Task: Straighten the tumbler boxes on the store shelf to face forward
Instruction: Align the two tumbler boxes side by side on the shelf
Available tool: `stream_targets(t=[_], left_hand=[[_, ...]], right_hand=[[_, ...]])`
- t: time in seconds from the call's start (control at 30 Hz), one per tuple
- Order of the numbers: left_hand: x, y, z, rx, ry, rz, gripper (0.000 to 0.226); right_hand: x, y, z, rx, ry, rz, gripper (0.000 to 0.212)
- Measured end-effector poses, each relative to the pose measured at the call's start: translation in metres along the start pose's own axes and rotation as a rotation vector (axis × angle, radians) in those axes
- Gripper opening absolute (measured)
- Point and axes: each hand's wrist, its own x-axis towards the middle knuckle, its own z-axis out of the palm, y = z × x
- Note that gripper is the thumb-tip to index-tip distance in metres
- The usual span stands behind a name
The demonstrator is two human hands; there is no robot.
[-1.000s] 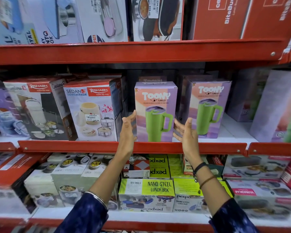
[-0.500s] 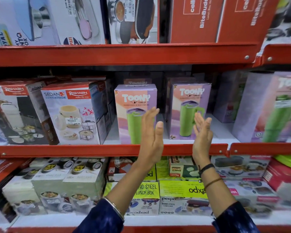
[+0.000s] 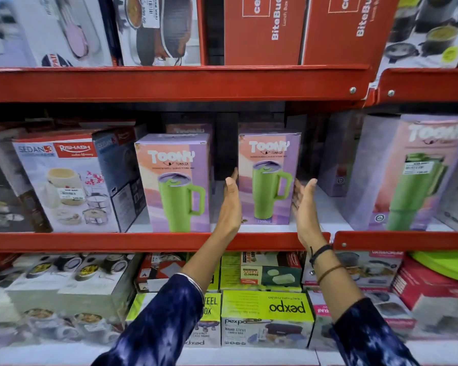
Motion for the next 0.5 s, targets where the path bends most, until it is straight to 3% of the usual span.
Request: stream_targets(t=[0.17, 0.33, 0.5], left_hand=[[-0.001, -0.001, 0.0, 0.009, 0.012, -0.014, 0.082], [-0.011, -0.002, -0.004, -0.004, 0.011, -0.009, 0.077], [-0.031, 0.002, -0.008, 0.018, -0.002, 0.021, 0.074]], right_hand=[[-0.002, -0.001, -0.009, 0.037, -0.038, 0.004, 0.083], [-0.012, -0.005, -0.018, 0.033, -0.082, 0.034, 0.095], [-0.027, -0.007, -0.025, 0.025, -0.101, 0.03, 0.095]])
